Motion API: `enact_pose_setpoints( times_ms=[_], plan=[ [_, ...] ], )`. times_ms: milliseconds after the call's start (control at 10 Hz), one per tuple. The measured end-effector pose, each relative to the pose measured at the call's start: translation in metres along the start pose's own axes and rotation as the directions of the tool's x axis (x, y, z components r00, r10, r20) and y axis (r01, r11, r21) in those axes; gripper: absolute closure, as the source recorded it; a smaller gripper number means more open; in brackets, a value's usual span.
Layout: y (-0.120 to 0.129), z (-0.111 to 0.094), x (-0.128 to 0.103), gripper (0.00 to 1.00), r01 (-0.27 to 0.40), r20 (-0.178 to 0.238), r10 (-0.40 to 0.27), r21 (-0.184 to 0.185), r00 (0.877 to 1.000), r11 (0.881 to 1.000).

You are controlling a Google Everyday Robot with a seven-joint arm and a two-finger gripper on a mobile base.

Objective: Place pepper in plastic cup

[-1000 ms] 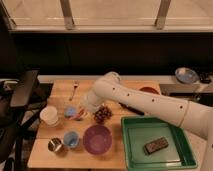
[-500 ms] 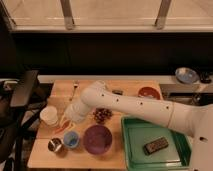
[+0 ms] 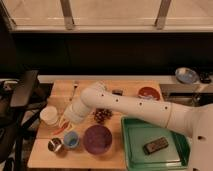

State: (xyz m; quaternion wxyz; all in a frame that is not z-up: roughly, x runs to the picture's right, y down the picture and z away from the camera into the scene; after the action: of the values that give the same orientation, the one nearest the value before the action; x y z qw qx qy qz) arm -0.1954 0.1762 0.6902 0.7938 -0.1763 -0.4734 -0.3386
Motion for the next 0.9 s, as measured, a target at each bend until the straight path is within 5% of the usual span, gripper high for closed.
enact_pose_setpoints(
  times_ms=[400, 900],
  plan=[
    [0.006, 0.003, -0.002, 1.00, 0.003, -0.008, -0.004, -0.016, 1.000, 1.000],
    [0.066, 0.008, -0.016, 1.00, -0.045, -0.033, 0.043, -0.058, 0.999, 0.997]
  ],
)
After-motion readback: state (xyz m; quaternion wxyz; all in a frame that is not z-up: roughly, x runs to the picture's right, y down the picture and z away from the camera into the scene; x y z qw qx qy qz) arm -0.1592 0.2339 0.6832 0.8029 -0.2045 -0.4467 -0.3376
